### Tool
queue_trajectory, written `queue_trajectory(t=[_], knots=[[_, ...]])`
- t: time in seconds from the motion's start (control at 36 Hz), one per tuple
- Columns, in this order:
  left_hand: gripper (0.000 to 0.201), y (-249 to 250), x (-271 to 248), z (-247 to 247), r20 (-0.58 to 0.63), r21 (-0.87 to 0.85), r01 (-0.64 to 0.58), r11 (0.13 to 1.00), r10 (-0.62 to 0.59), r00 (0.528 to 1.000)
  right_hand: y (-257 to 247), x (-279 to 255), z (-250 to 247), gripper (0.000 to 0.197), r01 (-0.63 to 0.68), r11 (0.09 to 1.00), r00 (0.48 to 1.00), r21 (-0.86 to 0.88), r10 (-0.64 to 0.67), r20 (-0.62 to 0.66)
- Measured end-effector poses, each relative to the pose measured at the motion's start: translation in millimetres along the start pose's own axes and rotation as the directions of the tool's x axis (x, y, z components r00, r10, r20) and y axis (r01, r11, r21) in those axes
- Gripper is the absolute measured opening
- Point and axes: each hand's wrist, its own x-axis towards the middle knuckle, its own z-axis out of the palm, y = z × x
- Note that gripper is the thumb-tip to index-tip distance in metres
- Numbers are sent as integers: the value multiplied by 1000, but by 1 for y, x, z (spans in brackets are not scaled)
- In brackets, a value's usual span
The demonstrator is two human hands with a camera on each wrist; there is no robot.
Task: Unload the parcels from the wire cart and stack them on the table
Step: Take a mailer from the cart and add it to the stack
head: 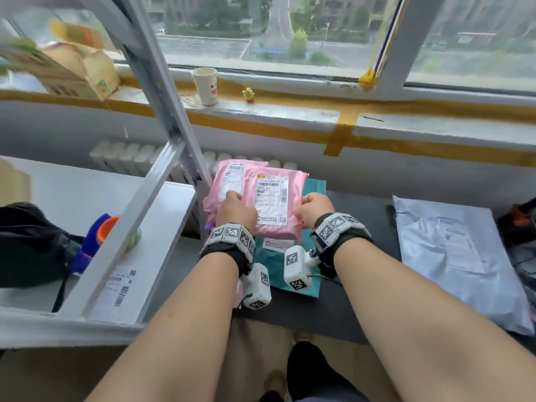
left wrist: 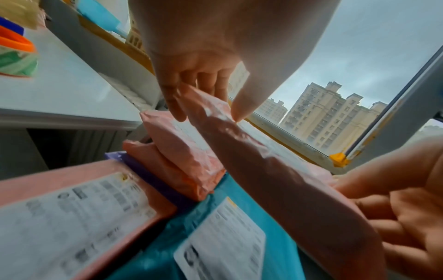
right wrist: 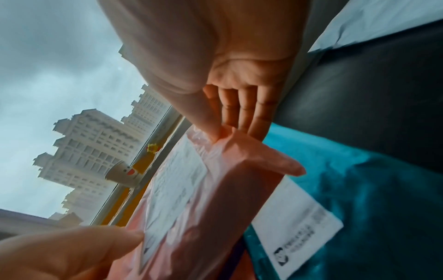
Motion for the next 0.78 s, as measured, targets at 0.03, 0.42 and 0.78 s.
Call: queue_trajectory(t=[0.03, 0.42, 0.78], knots=[[22, -1, 7, -1, -23, 8, -9, 1000, 9, 1000, -6, 7, 4, 23, 9, 1000, 1000, -7, -9, 7], [53, -25, 74, -12, -128, 272, 73, 959, -39, 991, -69, 84, 66, 24, 36, 999, 977, -38, -27, 210], [43, -29, 76, -5, -86, 334, 43, 942, -15, 996, -57, 86, 66, 14, -19, 998, 976, -66, 33, 217]])
